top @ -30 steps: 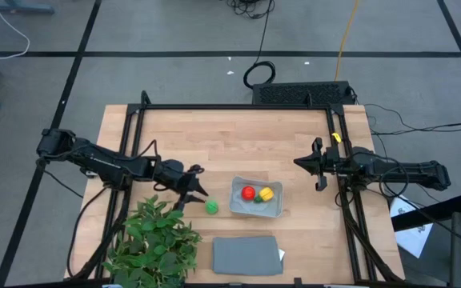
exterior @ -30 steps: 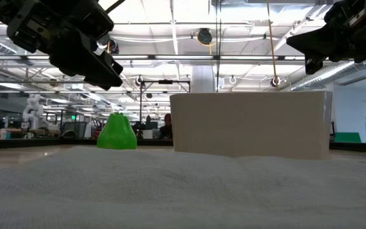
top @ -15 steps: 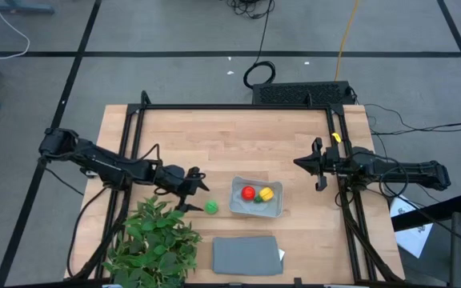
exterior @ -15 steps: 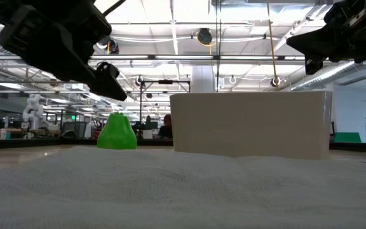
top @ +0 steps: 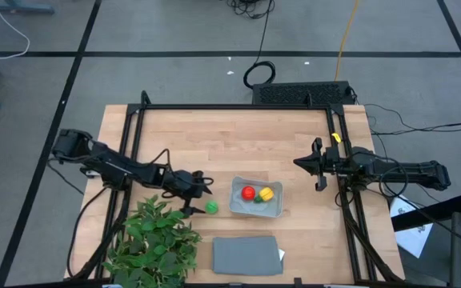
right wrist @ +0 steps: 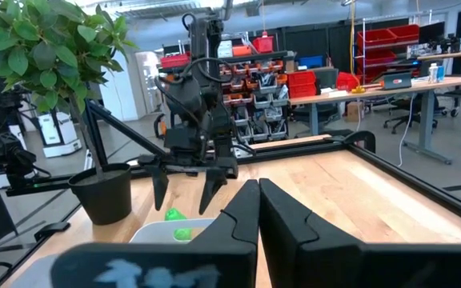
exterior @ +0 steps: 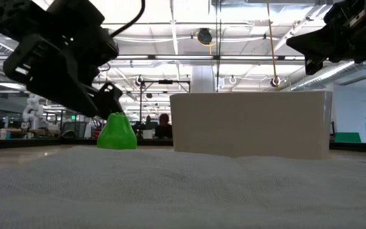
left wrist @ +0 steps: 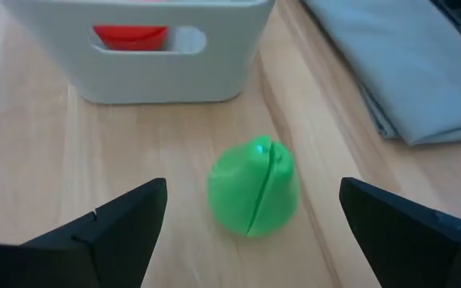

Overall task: Pick and placing Produce into tupperware
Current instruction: Put the green pear into the gray bin

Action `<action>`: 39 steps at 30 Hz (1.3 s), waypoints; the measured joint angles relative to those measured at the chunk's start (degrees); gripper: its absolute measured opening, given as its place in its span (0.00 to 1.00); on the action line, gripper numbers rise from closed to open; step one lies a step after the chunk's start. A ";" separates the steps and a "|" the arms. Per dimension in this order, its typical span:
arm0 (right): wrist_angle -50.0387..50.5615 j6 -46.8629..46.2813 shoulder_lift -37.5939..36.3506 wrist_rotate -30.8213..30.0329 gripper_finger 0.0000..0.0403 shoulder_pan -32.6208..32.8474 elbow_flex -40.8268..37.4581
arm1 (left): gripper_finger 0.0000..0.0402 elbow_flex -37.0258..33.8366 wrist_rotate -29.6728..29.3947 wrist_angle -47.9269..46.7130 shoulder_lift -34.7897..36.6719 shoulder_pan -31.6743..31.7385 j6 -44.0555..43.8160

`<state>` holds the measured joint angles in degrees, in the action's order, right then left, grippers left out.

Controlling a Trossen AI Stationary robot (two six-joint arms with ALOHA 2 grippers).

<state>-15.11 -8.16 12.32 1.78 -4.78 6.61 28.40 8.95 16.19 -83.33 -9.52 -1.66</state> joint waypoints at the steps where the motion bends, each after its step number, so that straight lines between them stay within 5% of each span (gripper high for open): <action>1: 0.00 0.02 -0.01 0.00 0.00 0.00 0.00 | 0.94 0.00 0.05 0.79 -0.79 0.00 -0.23; 17: 0.37 1.22 0.02 -0.02 0.00 0.00 0.00 | 0.94 0.09 1.56 10.68 -9.32 -0.20 0.42; 39: 0.37 1.35 0.02 -0.04 0.00 0.00 0.00 | 0.94 0.09 -0.71 10.59 -9.31 -0.29 0.08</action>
<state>-14.74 -6.81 12.34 1.74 -4.78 6.61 28.49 8.24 26.79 -92.64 -9.81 -1.58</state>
